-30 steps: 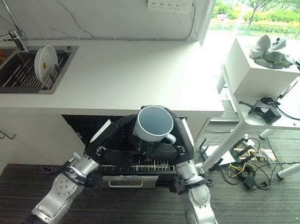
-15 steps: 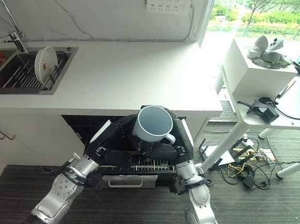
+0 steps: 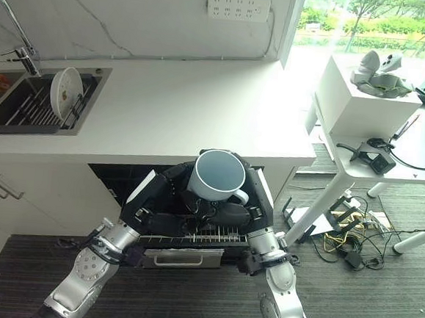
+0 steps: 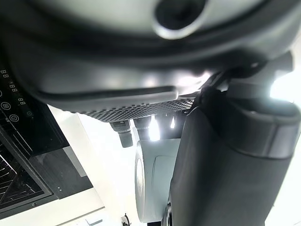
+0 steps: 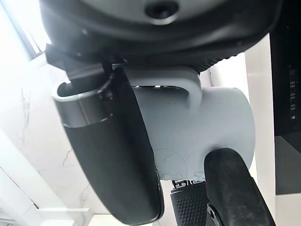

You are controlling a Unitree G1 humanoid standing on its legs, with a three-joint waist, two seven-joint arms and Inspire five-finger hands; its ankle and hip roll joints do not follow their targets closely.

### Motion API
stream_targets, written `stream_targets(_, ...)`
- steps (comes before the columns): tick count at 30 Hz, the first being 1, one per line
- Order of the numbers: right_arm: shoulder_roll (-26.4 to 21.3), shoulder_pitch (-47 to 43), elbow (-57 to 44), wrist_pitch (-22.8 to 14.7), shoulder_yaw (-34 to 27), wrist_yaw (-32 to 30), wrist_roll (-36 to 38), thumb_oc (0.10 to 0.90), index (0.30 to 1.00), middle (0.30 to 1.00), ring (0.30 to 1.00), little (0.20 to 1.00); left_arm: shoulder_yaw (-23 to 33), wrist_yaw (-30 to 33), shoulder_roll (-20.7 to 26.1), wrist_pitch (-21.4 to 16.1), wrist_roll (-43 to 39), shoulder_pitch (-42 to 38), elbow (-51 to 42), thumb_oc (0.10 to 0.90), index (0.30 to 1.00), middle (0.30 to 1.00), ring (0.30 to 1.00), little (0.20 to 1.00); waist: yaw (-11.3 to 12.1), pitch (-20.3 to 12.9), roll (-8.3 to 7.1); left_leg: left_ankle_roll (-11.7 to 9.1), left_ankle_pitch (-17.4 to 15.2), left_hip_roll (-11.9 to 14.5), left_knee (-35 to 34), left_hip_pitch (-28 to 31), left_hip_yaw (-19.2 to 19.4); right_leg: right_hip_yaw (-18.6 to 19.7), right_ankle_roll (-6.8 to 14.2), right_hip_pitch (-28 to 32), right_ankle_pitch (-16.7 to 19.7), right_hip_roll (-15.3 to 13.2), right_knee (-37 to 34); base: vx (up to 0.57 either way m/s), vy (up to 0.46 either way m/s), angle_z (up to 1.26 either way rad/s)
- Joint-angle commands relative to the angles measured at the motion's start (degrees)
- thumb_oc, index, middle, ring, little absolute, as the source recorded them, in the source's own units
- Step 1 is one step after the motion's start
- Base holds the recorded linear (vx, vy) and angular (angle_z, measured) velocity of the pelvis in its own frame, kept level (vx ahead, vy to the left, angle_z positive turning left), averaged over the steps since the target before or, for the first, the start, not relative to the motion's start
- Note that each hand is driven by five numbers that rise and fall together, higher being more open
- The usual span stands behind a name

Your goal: Place the dishes in the dishwasher.

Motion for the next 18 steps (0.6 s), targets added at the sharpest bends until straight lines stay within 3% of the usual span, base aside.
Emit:
stream_targets(1,-0.89,-1.73,-5.15,-6.67,-9.44,-2.15,7.09,0.8,0.9,0.9,0.9,0.9,13.91,9.51,1.41,-4.72,-9.27,-2.07,-0.83,0.8,0.9,0.9,0.9,0.9,1.02,-3.83,-1.66,1.51,-7.56,1.8,2.45,0.54,-0.3,1.76,2.16,2.51,-5.47,-0.13,-0.7,0.0,0.0,0.0)
stream_targets(9,-0.56,-1.71,-5.11,-6.91,-9.17,-3.12,7.18,0.8,0.9,0.9,0.9,0.9,13.75,9.68,1.6,-4.67,-9.26,-2.12,-0.45,0.8,0.9,0.9,0.9,0.9,0.95,-3.72,-1.54,1.55,-7.51,1.81,2.45,0.64,-0.27,1.76,2.14,2.58,-5.47,-0.13,-0.7,0.0,0.0,0.0)
stream_targets(10,-0.44,-1.73,-5.09,-7.09,-9.11,-3.29,7.06,0.598,0.596,0.596,0.596,0.596,13.73,9.68,1.53,-4.61,-9.21,-2.13,-0.46,0.8,0.9,0.9,0.9,0.9,0.96,-3.75,-1.53,1.52,-7.48,1.81,2.45,0.61,-0.25,1.76,2.15,2.55,-5.46,-0.13,-0.7,0.0,0.0,0.0)
stream_targets(11,-0.37,-1.73,-5.1,-7.18,-9.17,-3.39,7.0,0.519,0.479,0.479,0.479,0.479,13.71,9.71,1.56,-4.61,-9.29,-2.11,-0.49,0.8,0.9,0.9,0.9,0.9,0.92,-3.75,-1.5,1.53,-7.51,1.81,2.45,0.65,-0.23,1.76,2.15,2.54,-5.42,-0.13,-0.7,0.0,0.0,0.0)
stream_targets(12,-0.34,-1.7,-5.15,-7.26,-9.19,-3.5,6.92,0.4,0.3,0.3,0.3,0.3,13.7,9.75,1.54,-4.67,-9.29,-2.09,-0.45,0.8,0.9,0.9,0.9,0.9,0.9,-3.76,-1.49,1.53,-7.5,1.8,2.45,0.66,-0.21,1.77,2.15,2.56,-5.43,-0.14,-0.7,0.0,0.0,0.0)
stream_targets(18,-0.01,-1.52,-5.19,-7.86,-9.25,-4.34,7.02,0.4,0.3,0.3,0.3,0.3,13.67,10.42,1.58,-4.66,-9.15,-1.97,-0.81,0.8,0.9,0.9,0.9,0.9,0.83,-3.63,-1.44,1.61,-7.52,1.79,2.45,0.67,-0.19,1.81,2.13,2.52,-5.43,-0.11,-0.7,0.0,0.0,0.0)
